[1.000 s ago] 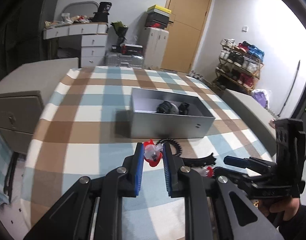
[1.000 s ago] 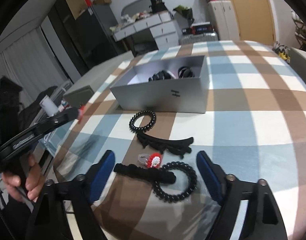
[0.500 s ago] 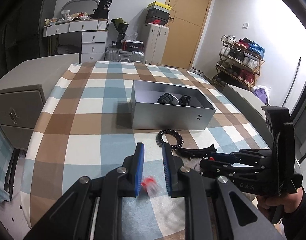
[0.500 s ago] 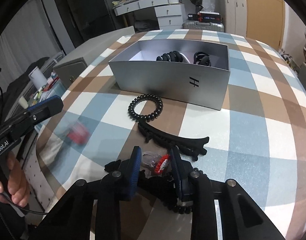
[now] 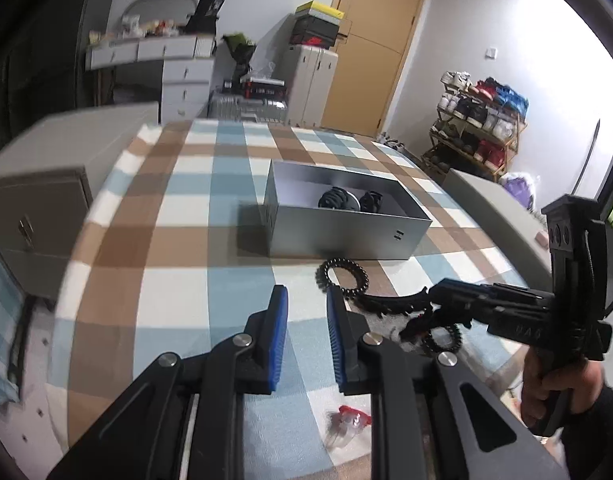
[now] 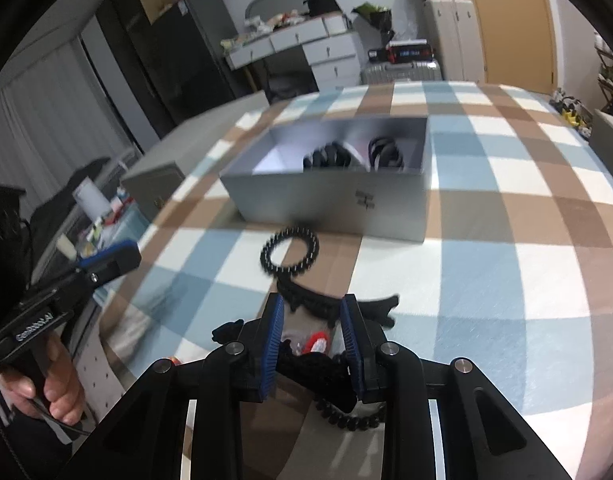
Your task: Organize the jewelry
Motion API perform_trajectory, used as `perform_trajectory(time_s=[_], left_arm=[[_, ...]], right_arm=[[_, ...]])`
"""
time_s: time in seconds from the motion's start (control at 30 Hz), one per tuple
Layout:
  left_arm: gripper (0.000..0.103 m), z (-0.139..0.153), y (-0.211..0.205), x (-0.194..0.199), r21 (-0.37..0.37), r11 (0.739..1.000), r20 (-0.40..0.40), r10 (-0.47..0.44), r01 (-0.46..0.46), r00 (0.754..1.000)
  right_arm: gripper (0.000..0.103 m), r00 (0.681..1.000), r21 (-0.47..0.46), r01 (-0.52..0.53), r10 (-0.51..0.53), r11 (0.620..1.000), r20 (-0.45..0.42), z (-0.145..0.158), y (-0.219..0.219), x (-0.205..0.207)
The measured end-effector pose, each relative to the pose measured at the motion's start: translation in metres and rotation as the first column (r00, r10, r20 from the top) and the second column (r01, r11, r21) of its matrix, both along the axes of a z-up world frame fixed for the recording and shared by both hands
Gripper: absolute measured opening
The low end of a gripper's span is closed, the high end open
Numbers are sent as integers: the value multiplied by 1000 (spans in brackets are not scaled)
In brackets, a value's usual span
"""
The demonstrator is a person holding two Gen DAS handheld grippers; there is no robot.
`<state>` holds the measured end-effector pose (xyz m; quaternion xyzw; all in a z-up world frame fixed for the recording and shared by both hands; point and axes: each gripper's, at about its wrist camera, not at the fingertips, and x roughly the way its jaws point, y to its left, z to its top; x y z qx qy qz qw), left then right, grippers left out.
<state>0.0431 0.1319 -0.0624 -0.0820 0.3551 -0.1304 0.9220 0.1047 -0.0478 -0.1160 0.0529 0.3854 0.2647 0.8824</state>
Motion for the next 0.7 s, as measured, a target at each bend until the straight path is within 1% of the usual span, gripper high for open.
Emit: perform_trajectory(time_s=[0.03,0.1,0.17,0.23,0.3,0.4,0.53,0.63,0.7], left_arm=[[27,-3,2,1,-23,1000,-26,-10,10,1000],[48,-9,4,0,-60,998,-68,-40,36,997],[57,-14,1,-6,-64,996,-92,-74,69,993],[57,-18,-7,-13,-54,991,-115,-129,123,985],[57,-24,-17,-20,-33,982,-146,-188,186,971],[57,-36,-36,-27,28,963,-215,-256,268,942],[57,-46,-46,-32,88,949,-242,-275,303,931],[57,-48,-50,-33,123,944,-244,-271,307,931],[57,-49,-52,-32,141,940,-239,-272,310,932]], right_arm=[[28,1000,12,-1,0,1000,10,3,-2,0],[28,1000,15,-1,1,1000,14,4,-4,1],[28,1000,9,-3,3,1000,4,0,-4,4],[28,1000,-7,-6,6,1000,-11,-7,-3,6],[28,1000,-36,-10,10,999,-17,-13,0,7],[28,1000,-126,-12,15,992,24,-18,8,1],[28,993,-202,-7,30,979,111,-15,13,-11],[28,993,-201,-11,34,980,113,-15,11,-12],[28,995,-188,5,14,982,100,-16,5,-11]])
